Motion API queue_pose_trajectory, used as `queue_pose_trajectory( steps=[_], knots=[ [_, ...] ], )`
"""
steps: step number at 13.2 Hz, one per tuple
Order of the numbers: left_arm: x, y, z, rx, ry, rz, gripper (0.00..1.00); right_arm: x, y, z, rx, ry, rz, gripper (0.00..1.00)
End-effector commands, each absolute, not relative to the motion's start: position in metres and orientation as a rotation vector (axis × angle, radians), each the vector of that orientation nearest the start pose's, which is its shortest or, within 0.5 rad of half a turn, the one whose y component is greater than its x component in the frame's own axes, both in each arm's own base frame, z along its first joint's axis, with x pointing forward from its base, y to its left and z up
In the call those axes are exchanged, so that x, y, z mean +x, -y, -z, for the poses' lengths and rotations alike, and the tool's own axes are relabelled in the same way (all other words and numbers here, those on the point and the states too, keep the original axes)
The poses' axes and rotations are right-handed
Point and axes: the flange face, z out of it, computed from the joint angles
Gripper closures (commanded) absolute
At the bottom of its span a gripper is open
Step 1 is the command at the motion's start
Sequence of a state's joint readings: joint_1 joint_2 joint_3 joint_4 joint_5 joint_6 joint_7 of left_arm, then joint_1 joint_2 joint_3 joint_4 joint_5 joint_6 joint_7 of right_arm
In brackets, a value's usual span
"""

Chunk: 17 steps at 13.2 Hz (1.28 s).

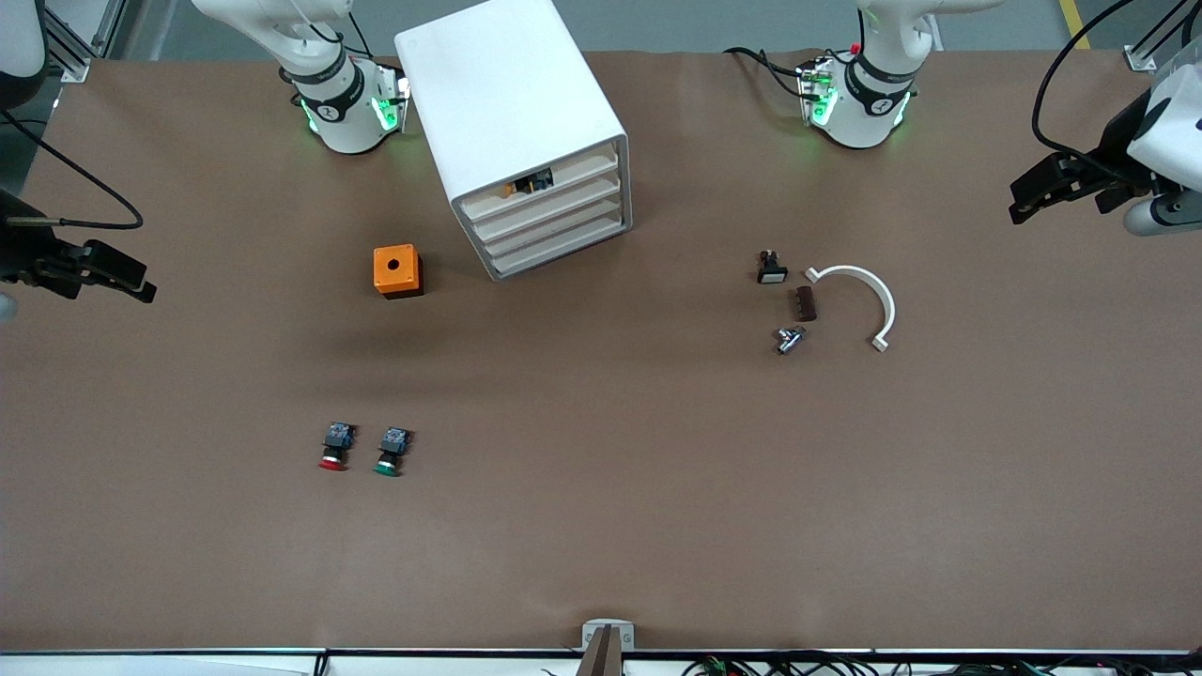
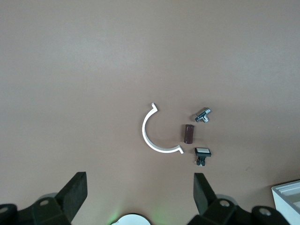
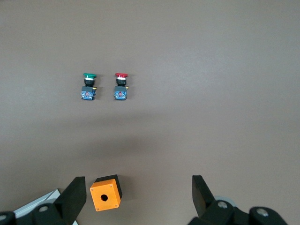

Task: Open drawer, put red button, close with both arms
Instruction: 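Reach the right gripper to the red button while the left gripper approaches the drawer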

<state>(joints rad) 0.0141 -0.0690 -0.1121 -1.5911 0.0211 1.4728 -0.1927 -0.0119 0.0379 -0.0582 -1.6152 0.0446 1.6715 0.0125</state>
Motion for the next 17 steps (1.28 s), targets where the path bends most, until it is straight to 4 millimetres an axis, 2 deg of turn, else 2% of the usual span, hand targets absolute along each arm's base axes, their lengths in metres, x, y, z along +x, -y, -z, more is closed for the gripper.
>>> queue_pose_trajectory(
  steps=[1, 3, 4, 6, 7, 8, 9, 10, 11, 13, 14, 16, 17],
  knots=[
    [0.521, 0.051, -0.648, -3.077, 0.139, -0.068, 0.00, 0.569, 0.036, -0.596, -3.113, -0.140, 0.044, 0.00],
    [0.522, 0.051, -0.646, -3.076, 0.135, -0.082, 0.00, 0.570, 0.035, -0.593, -3.123, -0.122, 0.030, 0.00],
    [0.526, 0.053, -0.638, -3.074, 0.132, -0.105, 0.00, 0.570, 0.034, -0.591, -3.123, -0.118, 0.018, 0.00],
    [0.543, 0.061, -0.609, -3.070, 0.110, -0.189, 0.00, 0.574, 0.031, -0.576, -3.111, -0.126, -0.044, 0.00],
    [0.554, 0.070, -0.580, -3.068, 0.081, -0.272, 0.00, 0.576, 0.020, -0.570, -3.110, -0.103, -0.054, 0.00],
    [0.559, 0.078, -0.564, -3.072, 0.068, -0.320, 0.00, 0.581, 0.006, -0.561, -3.109, -0.085, -0.069, 0.00],
    [0.569, 0.089, -0.541, -3.068, 0.054, -0.367, 0.00, 0.586, 0.001, -0.556, -3.091, -0.131, -0.061, 0.00],
    [0.574, 0.105, -0.527, -3.065, 0.062, -0.377, 0.00, 0.593, -0.004, -0.548, -3.071, -0.177, -0.044, 0.00],
    [0.578, 0.119, -0.512, -3.058, 0.111, -0.399, 0.00, 0.601, -0.012, -0.531, -3.069, -0.170, -0.055, 0.00],
    [0.578, 0.139, -0.508, -3.101, 0.235, -0.424, 0.00, 0.619, -0.029, -0.486, -3.047, -0.195, -0.022, 0.00],
    [0.581, 0.149, -0.496, -3.113, 0.280, -0.450, 0.00, 0.627, -0.036, -0.456, -3.041, -0.229, -0.008, 0.00],
    [0.580, 0.175, -0.473, -3.073, 0.347, -0.510, 0.00, 0.638, -0.053, -0.411, -3.047, -0.250, -0.008, 0.00],
    [0.581, 0.182, -0.458, -3.030, 0.457, -0.544, 0.00, 0.644, -0.055, -0.389, -3.049, -0.284, -0.018, 0.00]
  ],
)
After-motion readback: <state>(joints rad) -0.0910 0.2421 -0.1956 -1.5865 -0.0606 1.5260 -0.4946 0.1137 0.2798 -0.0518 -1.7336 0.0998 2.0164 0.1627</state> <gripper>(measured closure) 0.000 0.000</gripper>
